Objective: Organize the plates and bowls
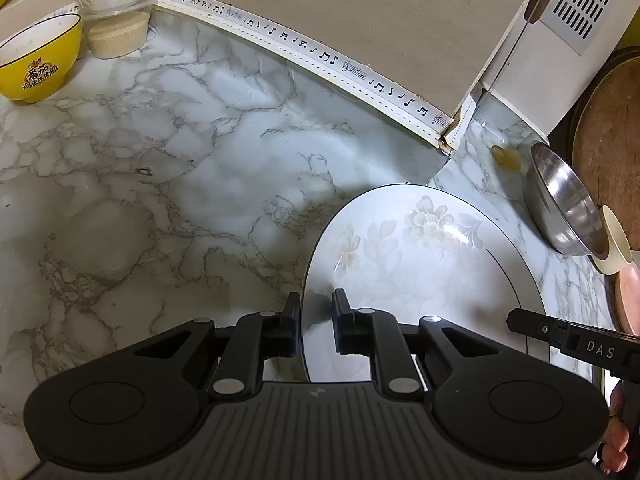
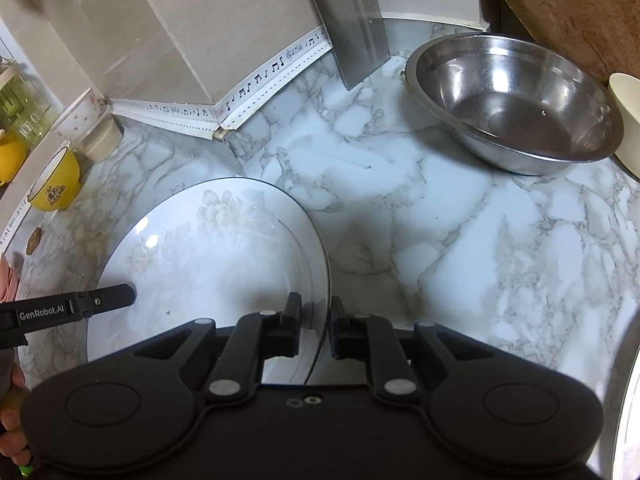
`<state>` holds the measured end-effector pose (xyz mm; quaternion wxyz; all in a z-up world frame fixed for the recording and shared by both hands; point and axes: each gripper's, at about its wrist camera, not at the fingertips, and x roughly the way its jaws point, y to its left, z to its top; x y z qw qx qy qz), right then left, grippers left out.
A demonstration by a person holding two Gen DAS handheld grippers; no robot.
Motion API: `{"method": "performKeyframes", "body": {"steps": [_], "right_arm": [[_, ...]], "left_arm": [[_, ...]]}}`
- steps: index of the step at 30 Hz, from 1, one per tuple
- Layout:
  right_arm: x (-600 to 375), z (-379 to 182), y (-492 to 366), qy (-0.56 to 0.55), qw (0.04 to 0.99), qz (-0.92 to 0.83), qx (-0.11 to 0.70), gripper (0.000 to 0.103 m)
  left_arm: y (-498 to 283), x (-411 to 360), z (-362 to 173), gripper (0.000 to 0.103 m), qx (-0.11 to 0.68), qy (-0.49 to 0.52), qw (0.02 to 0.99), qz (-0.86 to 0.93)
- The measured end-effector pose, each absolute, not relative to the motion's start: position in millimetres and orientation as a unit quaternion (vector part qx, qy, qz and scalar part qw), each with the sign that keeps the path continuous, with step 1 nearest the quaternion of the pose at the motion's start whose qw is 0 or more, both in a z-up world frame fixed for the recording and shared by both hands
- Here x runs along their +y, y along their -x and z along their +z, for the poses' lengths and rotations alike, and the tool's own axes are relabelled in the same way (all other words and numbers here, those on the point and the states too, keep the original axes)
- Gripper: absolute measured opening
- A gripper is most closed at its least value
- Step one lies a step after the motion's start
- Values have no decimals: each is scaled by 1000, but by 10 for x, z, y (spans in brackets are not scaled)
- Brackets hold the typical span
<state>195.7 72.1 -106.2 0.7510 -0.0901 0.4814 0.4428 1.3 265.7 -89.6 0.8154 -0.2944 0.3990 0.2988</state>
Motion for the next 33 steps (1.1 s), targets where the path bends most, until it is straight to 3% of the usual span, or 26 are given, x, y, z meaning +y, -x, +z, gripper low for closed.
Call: {"method": "performKeyframes", "body": {"steps": [33], "right_arm": [[259,-618,-1774,108,811,422,392,17]], "left_arm": [[-106,2064,-381,16,368,177,870,276]]}}
